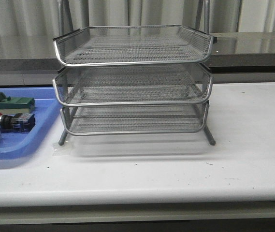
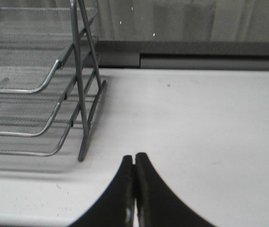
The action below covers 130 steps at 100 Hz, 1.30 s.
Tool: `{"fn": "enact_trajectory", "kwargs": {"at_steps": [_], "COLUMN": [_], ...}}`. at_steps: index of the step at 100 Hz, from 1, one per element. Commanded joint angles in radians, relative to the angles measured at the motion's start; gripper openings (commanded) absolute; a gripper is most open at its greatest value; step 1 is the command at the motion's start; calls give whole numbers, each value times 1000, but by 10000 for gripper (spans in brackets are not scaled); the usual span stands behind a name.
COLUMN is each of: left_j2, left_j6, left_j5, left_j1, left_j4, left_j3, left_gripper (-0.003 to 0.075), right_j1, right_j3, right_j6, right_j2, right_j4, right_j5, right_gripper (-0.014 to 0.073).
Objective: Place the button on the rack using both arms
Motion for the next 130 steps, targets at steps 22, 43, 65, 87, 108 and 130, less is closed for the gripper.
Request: {"fn": "enact_trajectory", "kwargs": {"at_steps": [22,43,65,87,108,130], "left_j2": [-30,-30,-30,-30,-30,-30], "left_j6": [-9,-9,-9,-9,-9,-9], "left_j5": [-83,-83,-83,-83,-83,-83], "left_j1": [-1,-1,-1,-1,-1,-1], "left_j4": [-10,-10,-10,-10,-10,-10], "left_j3": [34,34,34,34,34,34], "left_gripper": [-20,-20,-20,-20,-20,-20], "right_j1": [1,1,1,1,1,2], "right_j3": [-276,-292,-292,-292,-292,-292], "right_j6": [-6,-6,-7,-11,-19,-19], "right_j2": [344,478,596,669,713,734], "right_j4": [92,251,375,529,570,625], "right_j5": [198,146,63,17,-20,-30], "right_gripper": [-57,-57,-48,181,489,488]}}
